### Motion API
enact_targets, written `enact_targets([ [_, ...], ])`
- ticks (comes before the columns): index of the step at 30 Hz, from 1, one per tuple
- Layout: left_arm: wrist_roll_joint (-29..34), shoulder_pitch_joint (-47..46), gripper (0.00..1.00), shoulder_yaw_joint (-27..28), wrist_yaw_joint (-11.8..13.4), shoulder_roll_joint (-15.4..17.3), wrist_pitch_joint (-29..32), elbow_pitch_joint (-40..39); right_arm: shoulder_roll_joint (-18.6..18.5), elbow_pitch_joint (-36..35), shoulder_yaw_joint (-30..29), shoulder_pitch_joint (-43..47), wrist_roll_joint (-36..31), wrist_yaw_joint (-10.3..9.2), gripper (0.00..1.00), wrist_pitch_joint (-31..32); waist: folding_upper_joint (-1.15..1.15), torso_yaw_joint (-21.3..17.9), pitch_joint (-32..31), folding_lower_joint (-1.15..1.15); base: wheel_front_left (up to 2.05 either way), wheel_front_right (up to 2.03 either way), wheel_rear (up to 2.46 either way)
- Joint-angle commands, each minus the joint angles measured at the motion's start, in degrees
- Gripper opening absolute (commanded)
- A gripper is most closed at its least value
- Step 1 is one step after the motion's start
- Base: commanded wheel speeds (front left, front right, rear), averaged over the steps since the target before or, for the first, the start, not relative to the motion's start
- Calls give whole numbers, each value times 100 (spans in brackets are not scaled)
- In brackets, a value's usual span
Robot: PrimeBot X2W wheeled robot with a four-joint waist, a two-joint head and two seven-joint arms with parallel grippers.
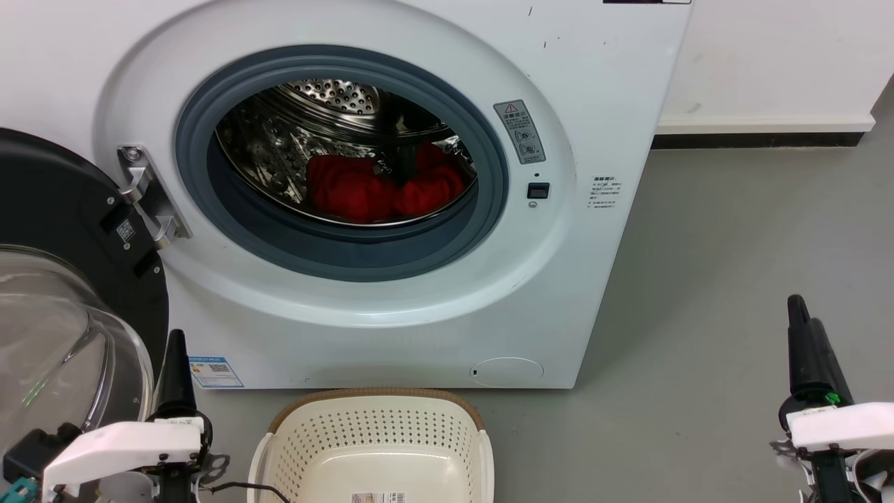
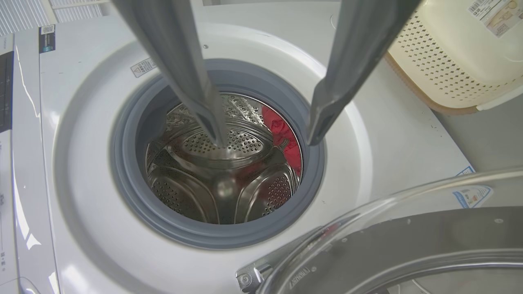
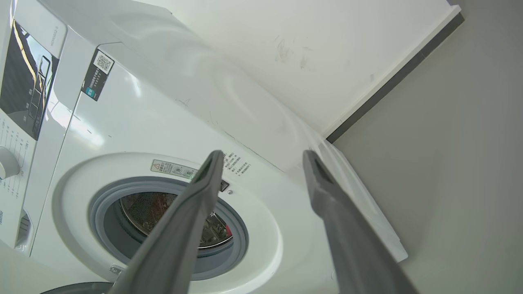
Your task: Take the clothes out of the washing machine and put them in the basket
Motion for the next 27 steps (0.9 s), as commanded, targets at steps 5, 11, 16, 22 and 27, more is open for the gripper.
enact_targets([
  [5,723,22,100,-113,217,16,-142,-564,-29,-460,67,-22,-933,1,100,-151,0,-19,5,0,0,0,0],
  [11,1410,170,100,-331,212,17,-259,-818,-29,-702,213,26,-1622,1,100,-264,0,-49,4,0,0,0,0],
  [16,2131,245,100,-509,174,17,-348,-977,-30,-880,304,55,-2221,1,100,-357,0,-76,6,0,0,0,0],
  [22,2901,293,100,-764,250,18,-451,-1112,-30,-1000,487,128,-2988,1,100,-458,0,-104,16,0,0,0,0],
  [27,3419,322,100,-917,308,18,-531,-1155,-31,-1060,577,185,-3521,1,100,-543,0,-122,19,0,0,0,0],
])
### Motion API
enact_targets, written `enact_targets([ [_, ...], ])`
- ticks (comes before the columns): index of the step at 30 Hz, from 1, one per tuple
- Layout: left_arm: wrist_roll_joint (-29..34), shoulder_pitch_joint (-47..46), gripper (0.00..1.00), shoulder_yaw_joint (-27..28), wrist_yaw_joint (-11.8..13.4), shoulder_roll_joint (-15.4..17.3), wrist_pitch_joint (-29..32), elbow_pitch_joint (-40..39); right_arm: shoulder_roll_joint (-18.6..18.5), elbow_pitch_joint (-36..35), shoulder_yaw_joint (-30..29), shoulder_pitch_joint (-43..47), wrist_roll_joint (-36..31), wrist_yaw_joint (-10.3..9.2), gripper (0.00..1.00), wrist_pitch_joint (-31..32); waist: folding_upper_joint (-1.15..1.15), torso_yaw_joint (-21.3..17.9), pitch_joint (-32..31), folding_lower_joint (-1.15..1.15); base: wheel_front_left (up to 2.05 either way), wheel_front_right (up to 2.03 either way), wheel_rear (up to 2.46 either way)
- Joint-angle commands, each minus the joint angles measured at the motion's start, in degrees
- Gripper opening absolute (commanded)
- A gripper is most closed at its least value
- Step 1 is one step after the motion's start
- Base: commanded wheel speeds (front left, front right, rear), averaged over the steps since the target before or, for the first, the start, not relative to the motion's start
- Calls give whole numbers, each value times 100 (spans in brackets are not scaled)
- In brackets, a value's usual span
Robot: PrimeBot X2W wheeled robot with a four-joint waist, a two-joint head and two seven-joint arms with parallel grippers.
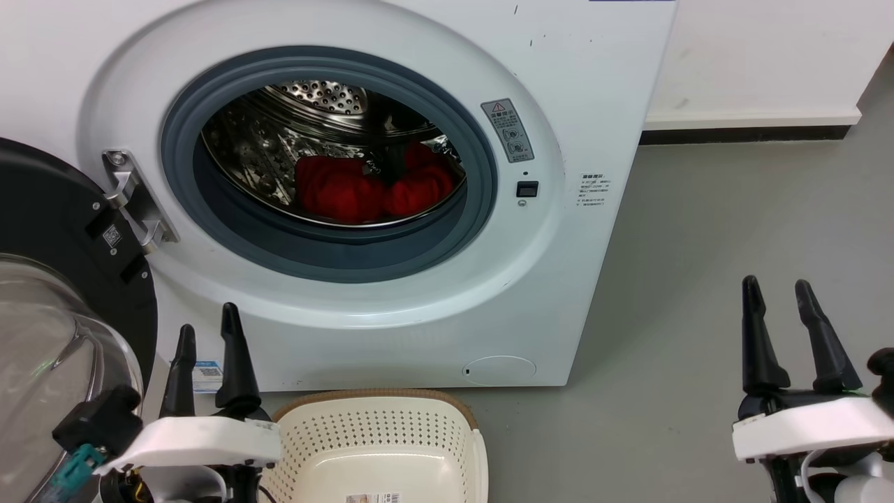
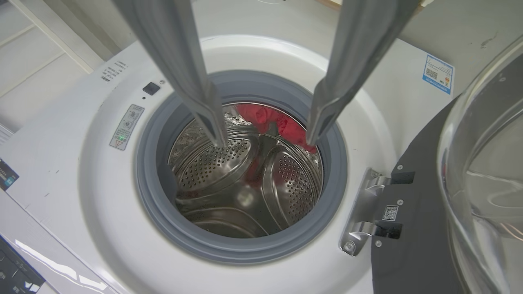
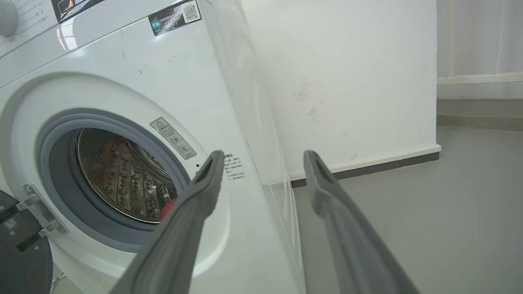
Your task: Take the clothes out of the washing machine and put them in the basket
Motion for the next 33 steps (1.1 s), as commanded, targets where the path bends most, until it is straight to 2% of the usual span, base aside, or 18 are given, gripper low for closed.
enact_targets([
  [1,271,34,100,-56,23,15,-66,-104,-29,-116,42,32,-259,0,100,-70,0,-6,-2,0,0,0,0],
  [14,1260,166,100,-580,311,258,-256,-50,-30,1,71,197,-1113,0,100,-266,0,-35,-28,0,0,0,0],
  [24,1716,243,100,-837,433,385,-377,195,-29,480,-56,266,-1173,-1,100,-379,0,-74,-52,0,0,0,0],
  [33,2277,268,100,-1097,819,548,-492,240,-29,504,83,284,-1660,-1,100,-500,0,-111,-59,0,0,0,0],
])
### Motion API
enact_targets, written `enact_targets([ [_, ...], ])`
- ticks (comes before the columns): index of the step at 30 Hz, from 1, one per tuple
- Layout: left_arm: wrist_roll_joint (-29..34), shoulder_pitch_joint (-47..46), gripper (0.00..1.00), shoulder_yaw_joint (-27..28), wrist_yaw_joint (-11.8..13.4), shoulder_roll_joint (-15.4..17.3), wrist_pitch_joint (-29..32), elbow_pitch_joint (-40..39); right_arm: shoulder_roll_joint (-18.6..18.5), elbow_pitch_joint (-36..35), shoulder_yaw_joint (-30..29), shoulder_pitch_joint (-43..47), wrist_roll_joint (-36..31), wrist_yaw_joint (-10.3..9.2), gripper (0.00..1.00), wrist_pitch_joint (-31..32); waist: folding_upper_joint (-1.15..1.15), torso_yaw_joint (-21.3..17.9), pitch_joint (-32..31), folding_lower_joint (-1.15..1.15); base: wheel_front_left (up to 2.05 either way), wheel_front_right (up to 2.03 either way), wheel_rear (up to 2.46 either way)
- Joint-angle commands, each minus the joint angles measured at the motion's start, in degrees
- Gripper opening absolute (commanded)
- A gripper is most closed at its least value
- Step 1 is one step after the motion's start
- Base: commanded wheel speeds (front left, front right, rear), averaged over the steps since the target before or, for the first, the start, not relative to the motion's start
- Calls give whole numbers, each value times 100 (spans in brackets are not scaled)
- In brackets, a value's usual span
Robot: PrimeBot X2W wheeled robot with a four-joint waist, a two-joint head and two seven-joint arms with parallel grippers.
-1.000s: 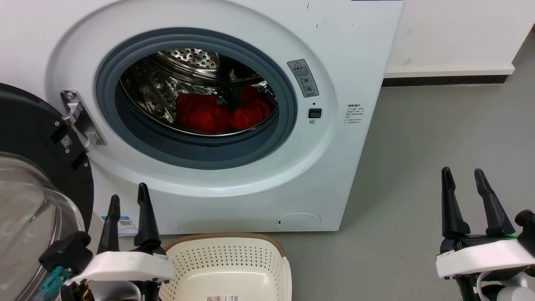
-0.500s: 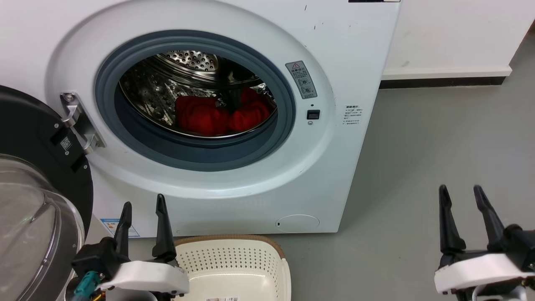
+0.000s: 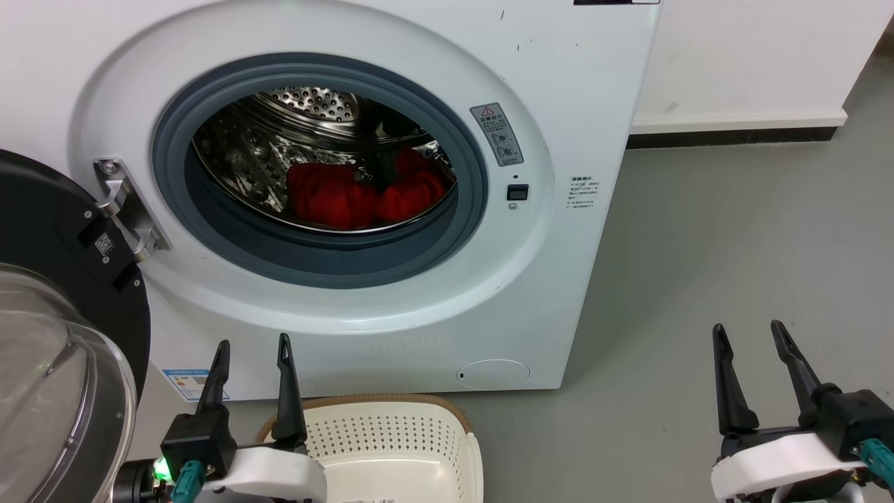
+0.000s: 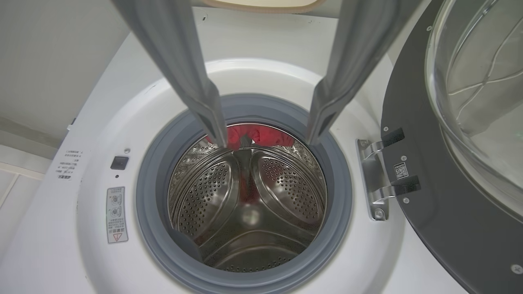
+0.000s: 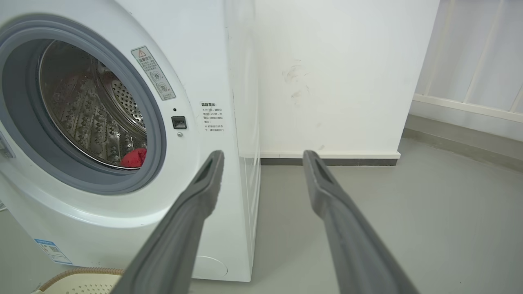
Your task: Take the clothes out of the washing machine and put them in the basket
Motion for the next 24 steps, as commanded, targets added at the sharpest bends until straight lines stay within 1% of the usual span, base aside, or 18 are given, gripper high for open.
enact_targets([
  [1,105,47,100,-26,36,33,-41,-11,-24,-51,14,-9,-122,-2,100,-55,0,-3,-1,0,0,0,0],
  [3,145,76,100,-64,46,51,-65,48,-24,-30,28,16,-225,-2,100,-72,0,-5,-7,0,0,0,0],
  [6,236,90,100,-28,136,58,-101,105,-23,27,62,54,-377,-2,100,-114,0,-9,-10,0,0,0,0],
  [11,452,142,100,-115,122,112,-159,172,-23,83,107,82,-615,-2,100,-167,0,-14,-12,0,0,0,0],
  [15,455,173,100,-42,146,12,-201,125,-23,150,100,89,-615,-2,100,-211,0,-18,-12,0,0,0,0],
  [19,402,213,100,103,-4,-122,-243,107,-23,292,63,68,-453,-2,100,-251,0,-29,-16,0,0,0,0],
  [24,466,265,100,286,-314,-266,-295,229,-22,420,46,23,-390,-2,100,-316,0,-54,-25,0,0,0,0],
])
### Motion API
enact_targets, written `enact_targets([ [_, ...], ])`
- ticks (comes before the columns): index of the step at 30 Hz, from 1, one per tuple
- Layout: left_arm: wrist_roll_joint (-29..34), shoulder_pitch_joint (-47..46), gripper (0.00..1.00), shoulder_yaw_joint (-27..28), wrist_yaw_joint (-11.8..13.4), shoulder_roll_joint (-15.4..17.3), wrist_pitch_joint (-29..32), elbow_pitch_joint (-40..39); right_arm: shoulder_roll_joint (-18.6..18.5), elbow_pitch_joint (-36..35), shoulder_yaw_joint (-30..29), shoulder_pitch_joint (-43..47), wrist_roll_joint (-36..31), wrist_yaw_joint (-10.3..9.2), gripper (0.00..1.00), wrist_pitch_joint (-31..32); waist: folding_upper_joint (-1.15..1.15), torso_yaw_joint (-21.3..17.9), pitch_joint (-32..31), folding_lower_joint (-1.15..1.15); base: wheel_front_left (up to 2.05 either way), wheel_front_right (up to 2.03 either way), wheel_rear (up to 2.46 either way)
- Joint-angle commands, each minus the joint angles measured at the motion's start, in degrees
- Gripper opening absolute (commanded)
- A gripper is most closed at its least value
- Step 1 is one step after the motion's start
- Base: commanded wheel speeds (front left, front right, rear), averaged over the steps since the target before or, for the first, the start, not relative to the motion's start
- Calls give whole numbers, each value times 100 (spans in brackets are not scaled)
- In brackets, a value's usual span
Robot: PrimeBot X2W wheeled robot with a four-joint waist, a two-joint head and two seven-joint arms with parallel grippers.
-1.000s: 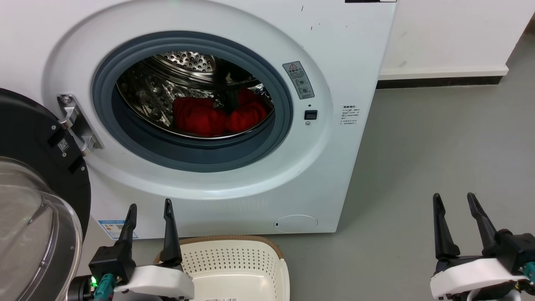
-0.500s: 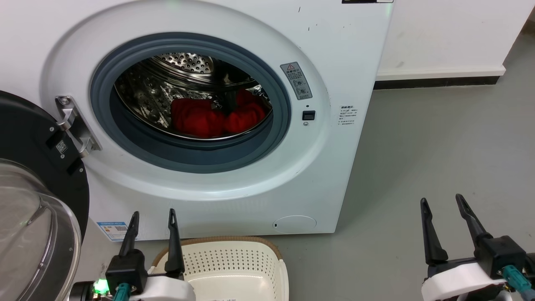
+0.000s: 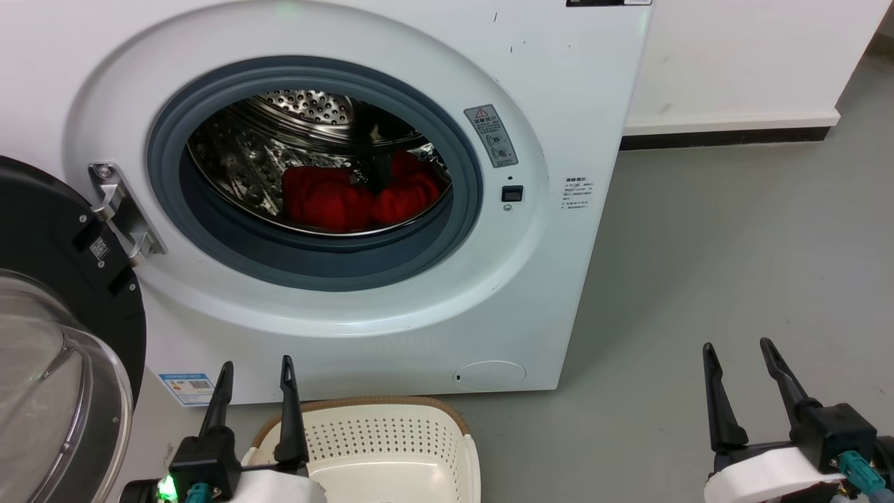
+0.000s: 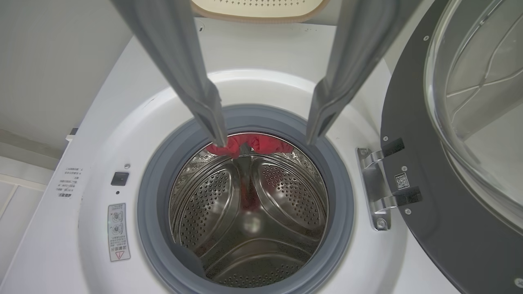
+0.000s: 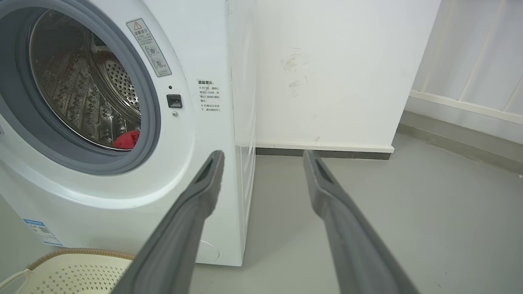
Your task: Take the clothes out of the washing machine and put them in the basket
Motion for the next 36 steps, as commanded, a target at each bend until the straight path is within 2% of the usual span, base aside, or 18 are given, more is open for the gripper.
enact_targets([
  [1,139,53,100,25,-72,-12,-54,40,-18,17,-1,-16,-104,-2,100,-56,0,-8,-2,0,0,0,0],
  [6,539,52,100,88,-148,-84,-101,111,-18,76,2,-2,-233,-3,100,-109,0,-29,-13,0,0,0,0],
  [10,631,21,100,85,-222,-112,-89,216,-18,126,8,-1,-162,-3,100,-96,0,-31,-17,0,0,0,0],
  [29,665,-34,100,258,-473,-208,-89,344,-18,155,28,-39,-98,-2,100,-96,0,-50,30,0,0,0,0],
  [36,667,-99,100,381,-573,-183,-89,433,-18,159,44,-127,-164,-3,100,-96,0,-268,200,0,0,0,0],
])
